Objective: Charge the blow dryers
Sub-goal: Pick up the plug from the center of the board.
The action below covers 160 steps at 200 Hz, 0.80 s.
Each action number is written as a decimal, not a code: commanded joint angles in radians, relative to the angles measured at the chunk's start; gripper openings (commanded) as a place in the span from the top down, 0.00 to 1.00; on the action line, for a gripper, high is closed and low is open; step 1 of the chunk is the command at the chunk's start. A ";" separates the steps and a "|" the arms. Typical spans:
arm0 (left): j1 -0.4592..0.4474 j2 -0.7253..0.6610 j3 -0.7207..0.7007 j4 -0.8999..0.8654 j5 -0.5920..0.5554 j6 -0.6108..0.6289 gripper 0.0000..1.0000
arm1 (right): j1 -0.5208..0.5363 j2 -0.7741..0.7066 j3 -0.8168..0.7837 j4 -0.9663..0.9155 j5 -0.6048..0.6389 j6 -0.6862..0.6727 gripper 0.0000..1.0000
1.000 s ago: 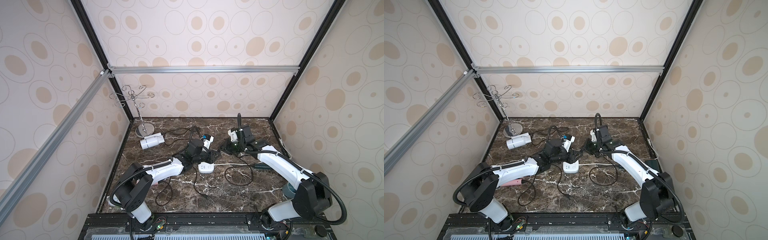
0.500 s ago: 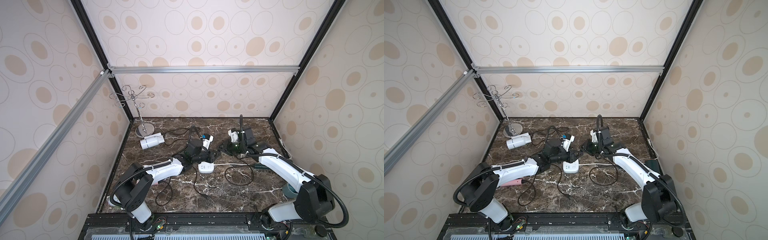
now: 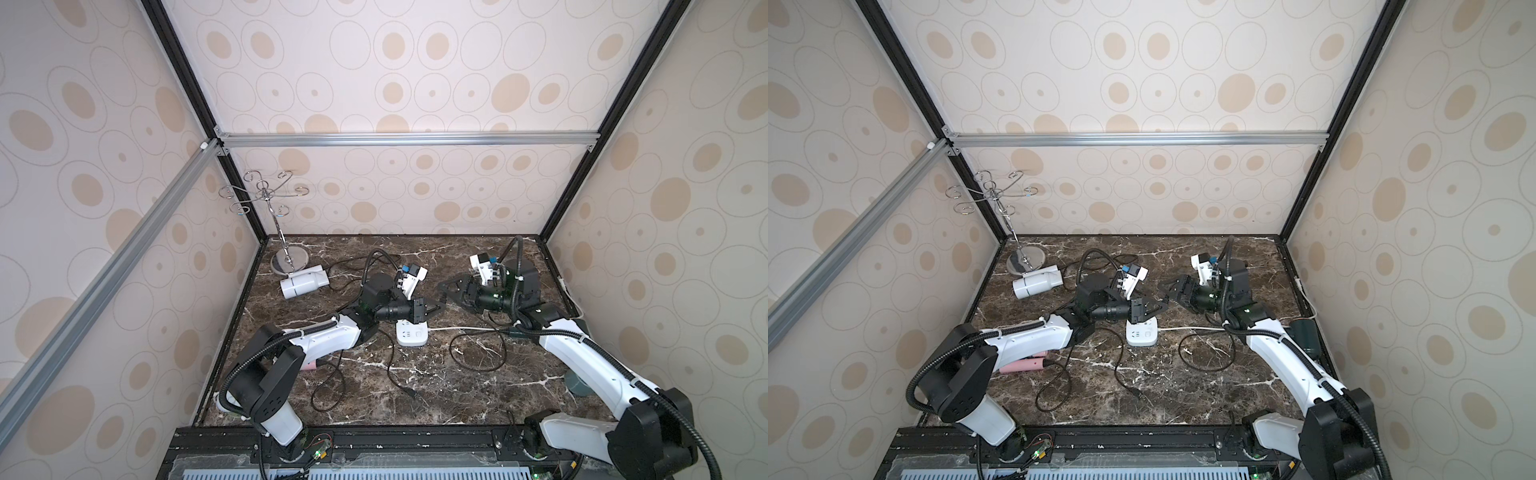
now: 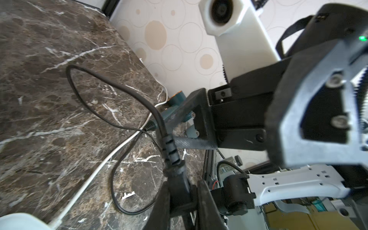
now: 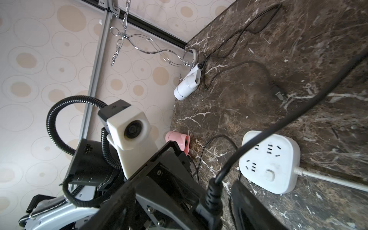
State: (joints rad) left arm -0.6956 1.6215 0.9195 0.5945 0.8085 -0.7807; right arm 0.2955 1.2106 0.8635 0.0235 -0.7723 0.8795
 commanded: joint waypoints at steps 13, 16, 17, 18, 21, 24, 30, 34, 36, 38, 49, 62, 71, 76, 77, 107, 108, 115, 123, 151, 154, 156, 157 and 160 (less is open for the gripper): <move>0.005 0.006 0.038 0.099 0.127 -0.049 1.00 | -0.009 0.037 -0.035 0.221 -0.168 0.100 0.32; 0.005 0.006 0.039 0.100 0.130 -0.051 1.00 | -0.009 0.041 -0.039 0.241 -0.176 0.112 0.34; 0.005 0.007 0.039 0.101 0.130 -0.052 1.00 | -0.009 0.041 -0.039 0.241 -0.176 0.112 0.34; 0.006 0.007 0.039 0.101 0.130 -0.053 1.00 | -0.010 0.044 -0.041 0.255 -0.181 0.119 0.35; 0.007 0.008 0.039 0.105 0.132 -0.057 1.00 | -0.010 0.046 -0.045 0.272 -0.185 0.131 0.37; 0.007 0.008 0.040 0.109 0.136 -0.060 1.00 | -0.010 0.048 -0.047 0.288 -0.188 0.140 0.39; 0.007 0.009 0.038 0.121 0.140 -0.070 1.00 | -0.010 0.053 -0.058 0.323 -0.189 0.160 0.45; 0.005 0.009 0.038 0.131 0.144 -0.076 1.00 | -0.009 0.053 -0.063 0.335 -0.191 0.169 0.46; 0.007 0.010 0.038 0.136 0.145 -0.078 1.00 | -0.010 0.055 -0.065 0.340 -0.191 0.172 0.47; 0.007 0.011 0.038 0.141 0.148 -0.083 1.00 | -0.009 0.055 -0.066 0.341 -0.192 0.174 0.47; 0.007 0.016 0.039 0.160 0.151 -0.098 1.00 | -0.009 0.058 -0.078 0.374 -0.202 0.189 0.50; 0.008 0.028 0.047 0.175 0.157 -0.122 1.00 | -0.040 0.057 -0.099 0.421 -0.204 0.223 0.51; 0.008 0.034 0.048 0.196 0.165 -0.140 1.00 | -0.046 0.056 -0.114 0.460 -0.211 0.250 0.51; 0.010 0.035 0.047 0.203 0.163 -0.146 1.00 | -0.050 0.056 -0.123 0.480 -0.213 0.264 0.51; 0.010 0.035 0.047 0.205 0.163 -0.147 1.00 | -0.051 0.056 -0.125 0.484 -0.214 0.266 0.50; 0.019 0.032 0.051 0.221 0.156 -0.166 1.00 | -0.065 0.041 -0.173 0.541 -0.214 0.308 0.41; 0.019 0.031 0.052 0.222 0.156 -0.168 1.00 | -0.064 0.039 -0.175 0.542 -0.215 0.308 0.41; 0.021 0.034 0.053 0.230 0.155 -0.176 1.00 | -0.065 0.034 -0.181 0.545 -0.218 0.310 0.41; 0.026 0.035 0.052 0.239 0.157 -0.185 1.00 | -0.064 0.031 -0.187 0.547 -0.220 0.312 0.41; 0.030 0.042 0.057 0.243 0.158 -0.193 1.00 | -0.064 0.026 -0.208 0.572 -0.232 0.331 0.49; 0.030 0.044 0.057 0.241 0.157 -0.193 1.00 | -0.064 0.026 -0.208 0.576 -0.233 0.332 0.50; 0.030 0.046 0.059 0.241 0.159 -0.193 1.00 | -0.065 0.024 -0.210 0.580 -0.234 0.334 0.51; 0.031 0.046 0.059 0.241 0.159 -0.193 1.00 | -0.065 0.024 -0.210 0.580 -0.234 0.334 0.51; 0.029 0.049 0.059 0.242 0.160 -0.195 1.00 | -0.064 0.023 -0.210 0.581 -0.233 0.335 0.53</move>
State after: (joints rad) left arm -0.6735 1.6512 0.9283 0.7830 0.9421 -0.9463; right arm 0.2344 1.2602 0.6712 0.5243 -0.9775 1.1725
